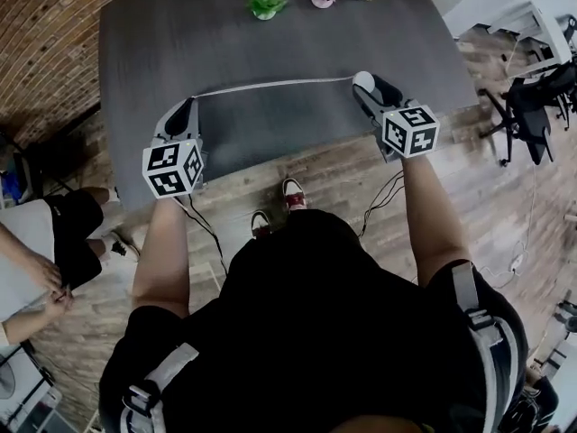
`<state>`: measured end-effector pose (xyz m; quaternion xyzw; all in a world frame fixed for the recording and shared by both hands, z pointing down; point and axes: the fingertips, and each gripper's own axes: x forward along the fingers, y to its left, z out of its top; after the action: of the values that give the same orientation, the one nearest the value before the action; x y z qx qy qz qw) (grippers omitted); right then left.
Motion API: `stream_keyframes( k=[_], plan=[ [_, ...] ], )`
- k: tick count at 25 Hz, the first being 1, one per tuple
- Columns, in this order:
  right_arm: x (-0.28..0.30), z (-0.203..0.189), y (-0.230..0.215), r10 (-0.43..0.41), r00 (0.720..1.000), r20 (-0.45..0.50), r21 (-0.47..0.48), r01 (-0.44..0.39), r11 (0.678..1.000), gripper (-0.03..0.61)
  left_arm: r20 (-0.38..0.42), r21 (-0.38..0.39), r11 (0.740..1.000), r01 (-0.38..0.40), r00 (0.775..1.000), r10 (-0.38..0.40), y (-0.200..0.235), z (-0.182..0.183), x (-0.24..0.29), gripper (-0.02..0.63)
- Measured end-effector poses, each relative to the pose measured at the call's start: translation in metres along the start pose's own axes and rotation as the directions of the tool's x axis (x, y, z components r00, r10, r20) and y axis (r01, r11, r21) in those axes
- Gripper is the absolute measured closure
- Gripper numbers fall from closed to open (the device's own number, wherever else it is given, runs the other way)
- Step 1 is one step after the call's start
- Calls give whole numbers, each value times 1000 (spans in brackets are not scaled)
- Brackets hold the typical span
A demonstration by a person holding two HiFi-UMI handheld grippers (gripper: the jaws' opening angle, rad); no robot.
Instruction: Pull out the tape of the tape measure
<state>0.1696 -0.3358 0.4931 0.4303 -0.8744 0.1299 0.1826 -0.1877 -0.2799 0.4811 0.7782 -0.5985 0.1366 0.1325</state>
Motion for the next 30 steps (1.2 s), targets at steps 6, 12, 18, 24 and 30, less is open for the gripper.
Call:
stream_keyframes(
  k=[6,12,18,24,30],
  plan=[
    [39,-35,-40,-44,997,-68,45,47,998,365,-65,4,1000,-8,998,9,-1,-21,54,598],
    [67,-57,-59,-48,990,-133,68,57,996,365,-117,-22,999,-34,993,31,0,-41,86,598],
    [77,-66,-59,-24,985,-171,69,36,997,364,-140,-26,999,-31,990,27,1,-48,95,597],
    [74,-64,-58,-22,989,-148,101,37,994,331,-118,-52,997,-53,992,47,5,-46,88,578],
    [47,-3,-67,-129,991,27,106,126,986,470,30,-72,995,-72,997,74,12,9,63,578]
  ],
)
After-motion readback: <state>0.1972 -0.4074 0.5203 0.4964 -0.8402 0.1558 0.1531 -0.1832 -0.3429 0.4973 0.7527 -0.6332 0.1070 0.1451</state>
